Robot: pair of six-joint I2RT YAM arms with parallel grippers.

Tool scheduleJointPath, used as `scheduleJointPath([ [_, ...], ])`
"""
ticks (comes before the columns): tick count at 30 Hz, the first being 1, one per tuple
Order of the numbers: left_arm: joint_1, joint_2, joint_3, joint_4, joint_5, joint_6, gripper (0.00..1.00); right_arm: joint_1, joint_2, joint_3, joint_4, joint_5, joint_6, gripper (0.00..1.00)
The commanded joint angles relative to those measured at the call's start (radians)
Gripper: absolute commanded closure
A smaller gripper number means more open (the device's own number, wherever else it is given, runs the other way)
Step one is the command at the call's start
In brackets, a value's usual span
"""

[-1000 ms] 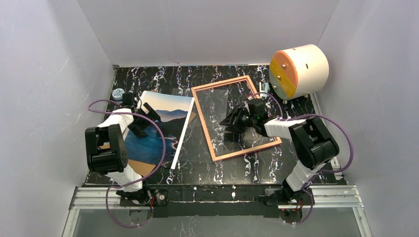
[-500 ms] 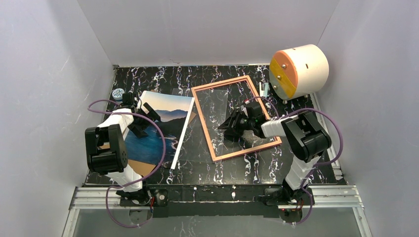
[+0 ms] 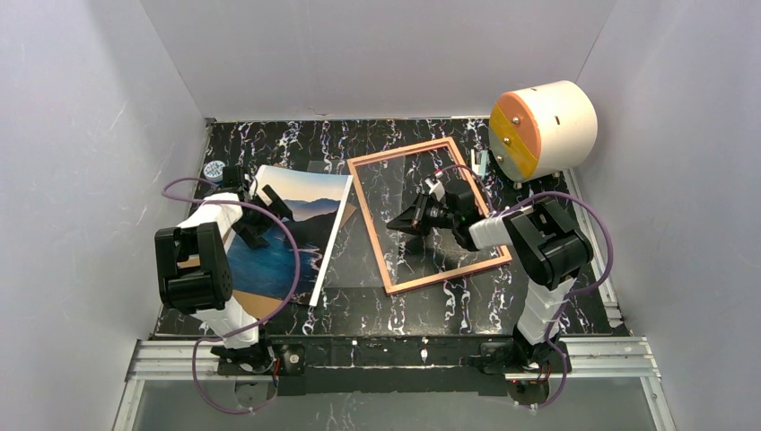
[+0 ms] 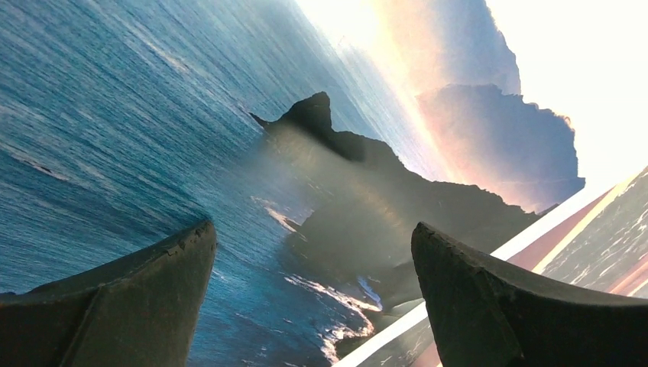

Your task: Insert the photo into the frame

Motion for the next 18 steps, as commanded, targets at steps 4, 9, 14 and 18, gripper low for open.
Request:
scheduleJointPath([
  [4, -0.006, -0.04, 0.089, -0.115, 0.032, 0.055, 0.02, 0.002, -0.107, 0.101, -0.145, -0.002, -0.096, 0.99],
  [9, -0.013, -0.073, 0.189, -0.182, 0.094, 0.117, 0.02, -0.002, -0.296, 0.206, -0.517, 0.088, -0.26, 0.99],
  [14, -0.077, -0.094, 0.251, -0.218, 0.136, 0.152, 0.02, -0.038, -0.435, 0.35, -0.928, 0.153, -0.416, 0.99],
  [18, -0.159, -0.12, 0.262, -0.217, 0.144, 0.146, 0.02, -0.082, -0.53, 0.451, -1.184, 0.249, -0.511, 0.99],
])
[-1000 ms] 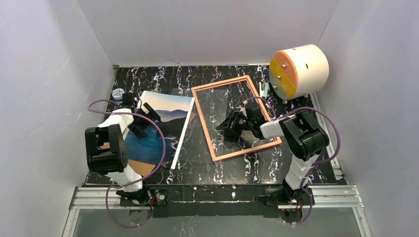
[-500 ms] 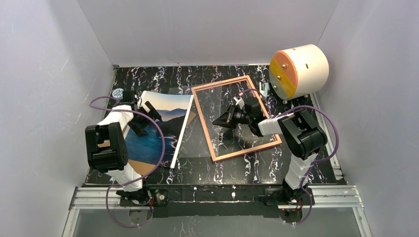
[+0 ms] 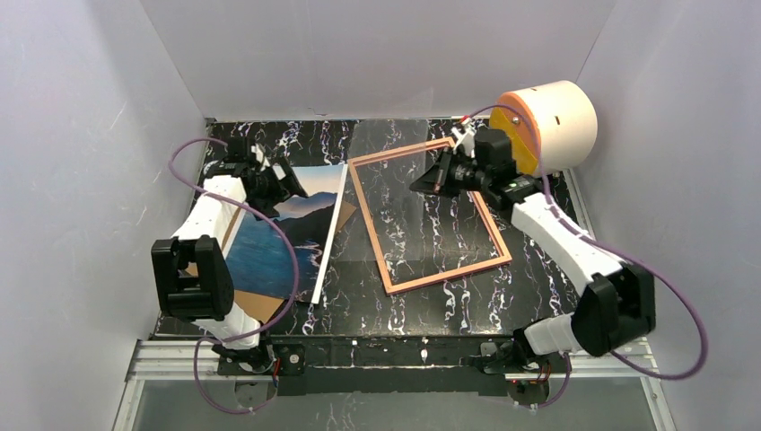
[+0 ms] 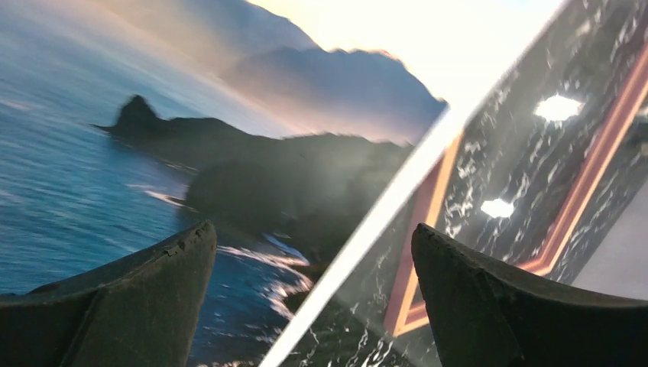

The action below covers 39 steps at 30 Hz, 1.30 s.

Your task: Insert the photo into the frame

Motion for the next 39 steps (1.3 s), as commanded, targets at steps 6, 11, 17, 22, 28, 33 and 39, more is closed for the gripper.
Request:
scheduleJointPath([
  [6, -0.195, -0.134, -0.039, 0.04, 0.045, -0.042, 0.03, -0.074, -0.248, 0.205, -0.542, 0.241, -0.186, 0.99],
  [11, -0.312, -0.132, -0.081, 0.139, 0.017, -0.123, 0.05, -0.076, -0.354, 0.275, -0.619, 0.335, -0.172, 0.99],
  [17, -0.533, -0.008, -0.087, 0.192, -0.19, -0.222, 0.14, -0.075, -0.428, 0.376, -0.623, 0.378, -0.191, 0.99],
  [22, -0.632, 0.151, -0.031, 0.167, -0.305, -0.224, 0.22, -0.075, -0.433, 0.426, -0.642, 0.409, -0.24, 0.99],
  [28, -0.662, 0.249, 0.01, 0.145, -0.325, -0.194, 0.25, -0.075, -0.438, 0.445, -0.722, 0.438, -0.255, 0.99],
  [33, -0.665, 0.312, 0.068, 0.102, -0.279, -0.096, 0.33, -0.075, -0.416, 0.452, -0.766, 0.428, -0.276, 0.99],
  [39, -0.665, 0.367, 0.15, 0.001, -0.362, -0.009, 0.52, -0.076, -0.366, 0.472, -0.767, 0.375, -0.294, 0.99],
])
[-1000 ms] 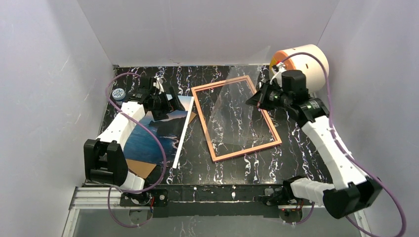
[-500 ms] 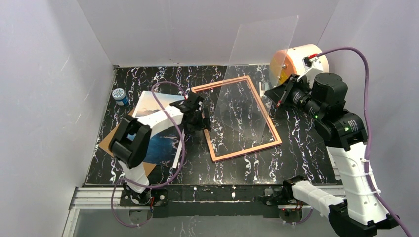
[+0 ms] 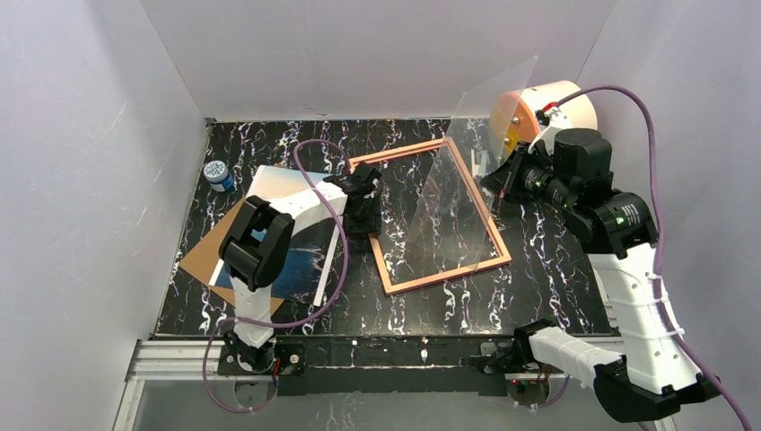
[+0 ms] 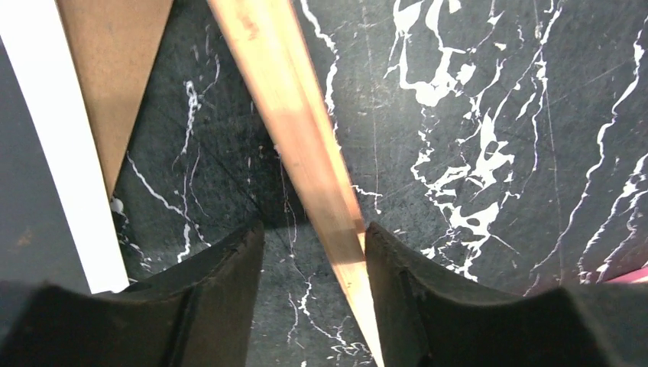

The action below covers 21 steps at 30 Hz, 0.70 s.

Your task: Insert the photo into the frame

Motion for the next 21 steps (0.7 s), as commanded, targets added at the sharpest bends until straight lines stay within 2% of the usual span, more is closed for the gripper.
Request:
scheduleJointPath([
  [1, -0.007, 0.041, 0.073, -0.122, -0.08, 0.09, 0.57, -0.002, 0.035, 0.066, 0.026, -0.039, -0.028, 0.99],
  [5, -0.007, 0.054, 0.099, -0.151, -0.098, 0.133, 0.76, -0.002, 0.069, 0.072, 0.026, -0.081, -0.03, 0.99],
  [6, -0.007, 0.05, 0.097, -0.156, -0.102, 0.148, 0.78, -0.002, 0.074, 0.071, 0.027, -0.091, -0.03, 0.99],
  [11, -0.005, 0.012, 0.071, -0.144, -0.085, 0.234, 0.83, -0.002, 0.11, 0.075, 0.012, -0.14, -0.039, 0.99],
  [16, -0.005, -0.031, 0.033, -0.124, -0.017, 0.29, 0.83, -0.002, 0.166, 0.114, -0.028, -0.178, -0.055, 0.99],
  [21, -0.003, -0.094, -0.054, -0.113, -0.049, 0.299, 0.84, -0.001, 0.171, 0.03, 0.018, -0.259, -0.044, 0.99],
])
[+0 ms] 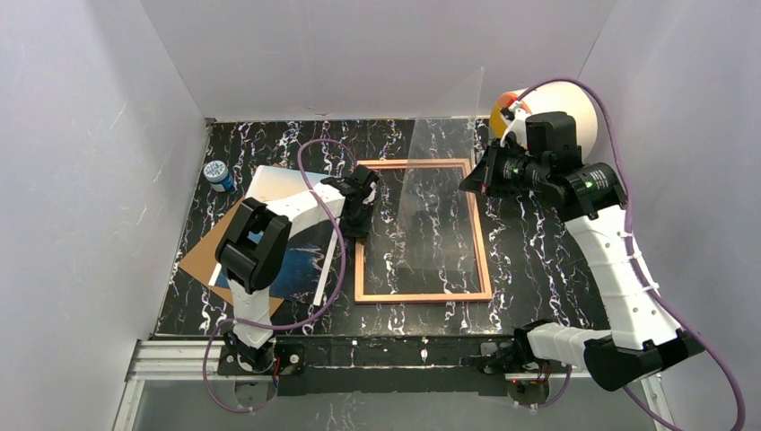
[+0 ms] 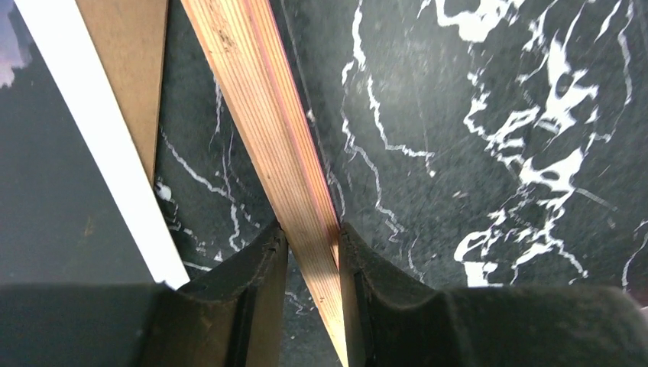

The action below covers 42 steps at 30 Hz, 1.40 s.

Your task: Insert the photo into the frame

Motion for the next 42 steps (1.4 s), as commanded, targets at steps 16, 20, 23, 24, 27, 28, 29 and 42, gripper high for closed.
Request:
scheduleJointPath([
  [16, 0.077, -0.206, 0.042, -0.11, 0.016, 0.021, 0.44, -0.085, 0.13, -0.007, 0.048, -0.296, -0.01, 0.99],
  [20, 0.089, -0.22, 0.032, -0.108, -0.003, -0.005, 0.45, -0.099, 0.139, -0.024, 0.057, -0.327, -0.019, 0.99],
  [23, 0.095, -0.213, 0.015, -0.079, -0.001, -0.036, 0.49, -0.1, 0.156, -0.037, 0.084, -0.373, 0.013, 0.99],
  [24, 0.095, -0.206, 0.011, -0.069, 0.007, -0.044, 0.5, -0.101, 0.158, -0.049, 0.103, -0.39, 0.029, 0.99],
  [27, 0.095, -0.184, -0.012, -0.038, 0.024, -0.066, 0.54, -0.101, 0.162, -0.09, 0.156, -0.439, 0.071, 0.99],
  [28, 0.096, -0.175, -0.017, -0.029, 0.027, -0.072, 0.55, -0.101, 0.161, -0.105, 0.171, -0.455, 0.083, 0.99],
  [29, 0.096, -0.166, -0.022, -0.023, 0.032, -0.075, 0.55, -0.1, 0.163, -0.118, 0.189, -0.469, 0.093, 0.99],
  [42, 0.098, -0.074, -0.051, 0.028, 0.055, -0.101, 0.66, -0.101, 0.177, -0.213, 0.256, -0.475, 0.131, 0.99],
])
